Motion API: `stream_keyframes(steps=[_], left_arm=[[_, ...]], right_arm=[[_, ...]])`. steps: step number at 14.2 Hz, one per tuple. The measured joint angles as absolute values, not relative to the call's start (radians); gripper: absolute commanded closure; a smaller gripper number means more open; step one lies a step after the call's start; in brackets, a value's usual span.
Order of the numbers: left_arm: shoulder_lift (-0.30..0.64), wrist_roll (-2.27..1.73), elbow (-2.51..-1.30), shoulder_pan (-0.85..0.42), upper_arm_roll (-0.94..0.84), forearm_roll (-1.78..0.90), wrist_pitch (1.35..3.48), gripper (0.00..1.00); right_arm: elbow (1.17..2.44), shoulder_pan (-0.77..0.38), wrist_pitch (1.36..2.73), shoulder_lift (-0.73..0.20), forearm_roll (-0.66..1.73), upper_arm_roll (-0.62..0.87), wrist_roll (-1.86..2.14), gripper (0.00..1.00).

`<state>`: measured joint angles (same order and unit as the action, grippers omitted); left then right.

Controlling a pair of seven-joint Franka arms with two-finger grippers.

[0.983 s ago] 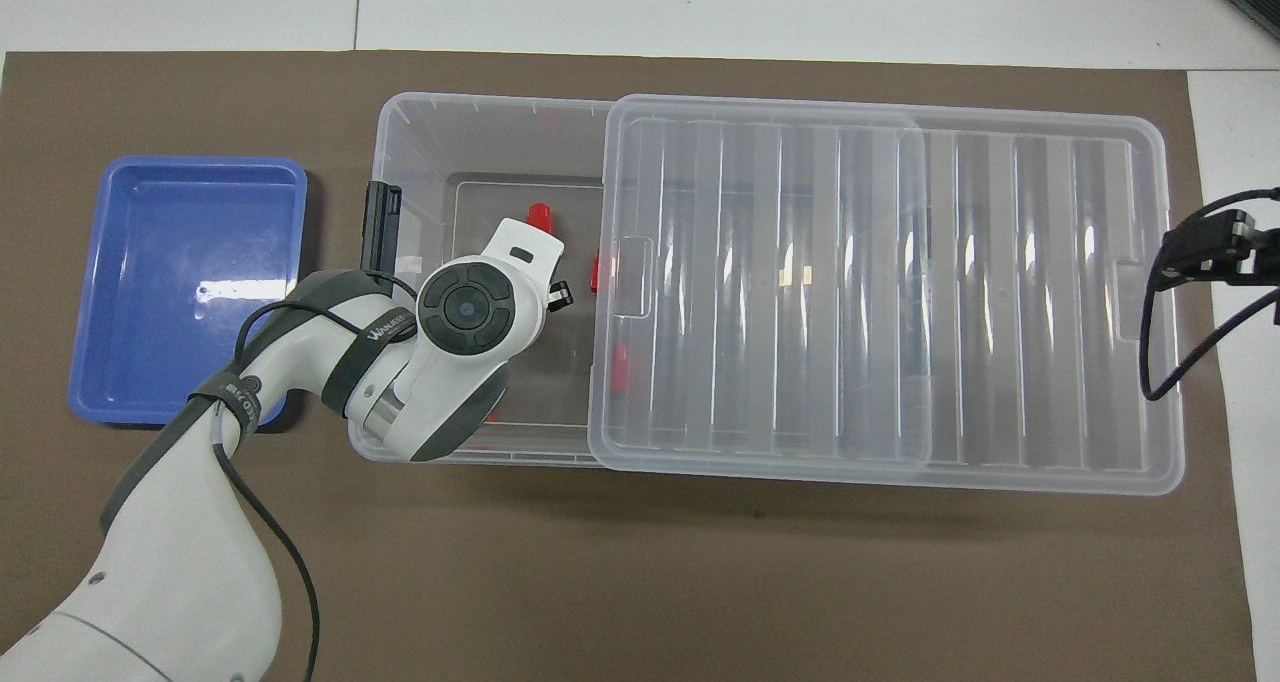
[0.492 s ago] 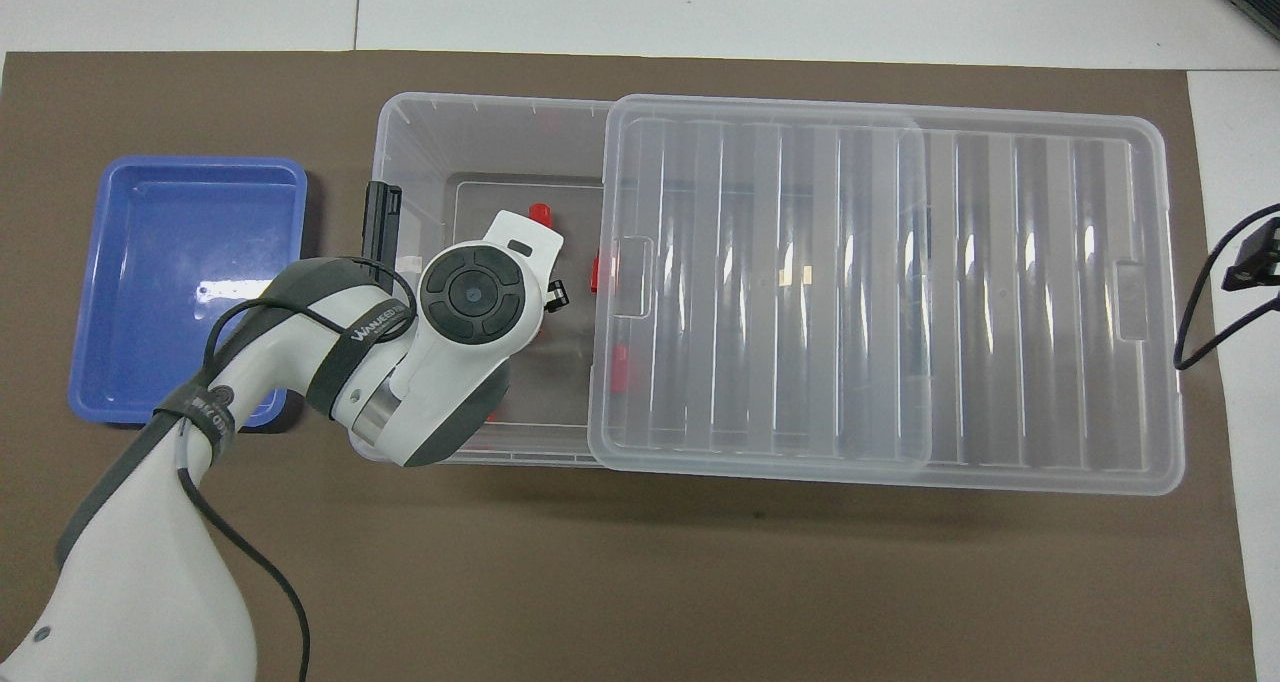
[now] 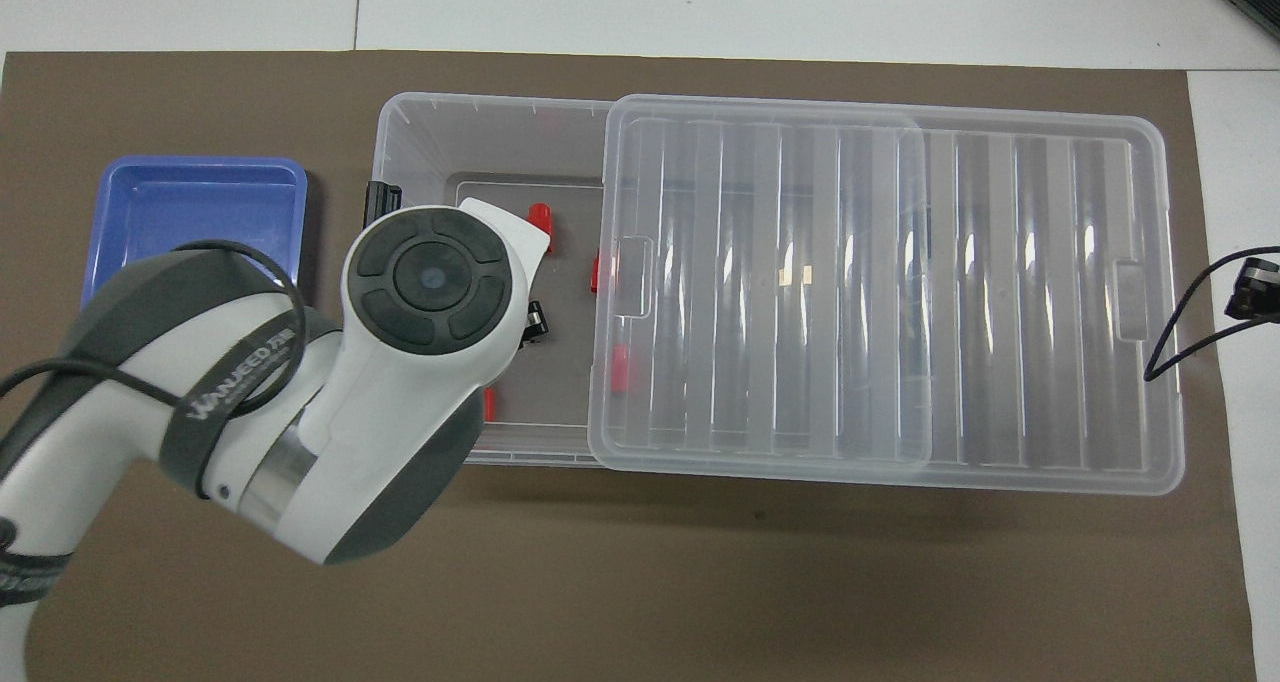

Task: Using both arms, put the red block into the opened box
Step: 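Withdraw the left gripper while the right gripper reaches the lid, then slide the clear lid shut over the box with the right gripper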

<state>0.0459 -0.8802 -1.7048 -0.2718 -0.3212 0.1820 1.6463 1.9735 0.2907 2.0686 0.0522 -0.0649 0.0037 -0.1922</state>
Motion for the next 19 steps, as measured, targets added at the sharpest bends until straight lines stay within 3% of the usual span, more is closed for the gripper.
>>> stream_keyframes(steps=[5, 8, 13, 19], left_arm=[[-0.185, -0.332, -1.683, -0.019, -0.252, 0.158, 1.431, 0.00], [-0.272, -0.095, -1.683, 0.044, -0.158, 0.152, 1.402, 0.00], [-0.294, -0.061, -1.708, 0.048, -0.136, 0.147, 1.427, 0.00], [-0.300, 0.056, -1.851, 0.081, -0.090, 0.143, 1.582, 0.00]], right_arm=[[1.993, 0.288, 2.130, 0.017, -0.065, 0.010, -0.187, 1.00], [1.995, 0.280, 2.134, -0.003, -0.033, 0.015, -0.187, 1.00], [1.997, 0.208, 2.135, -0.011, 0.085, 0.023, -0.184, 1.00], [1.997, 0.050, 2.135, -0.011, 0.110, 0.027, -0.184, 1.00]])
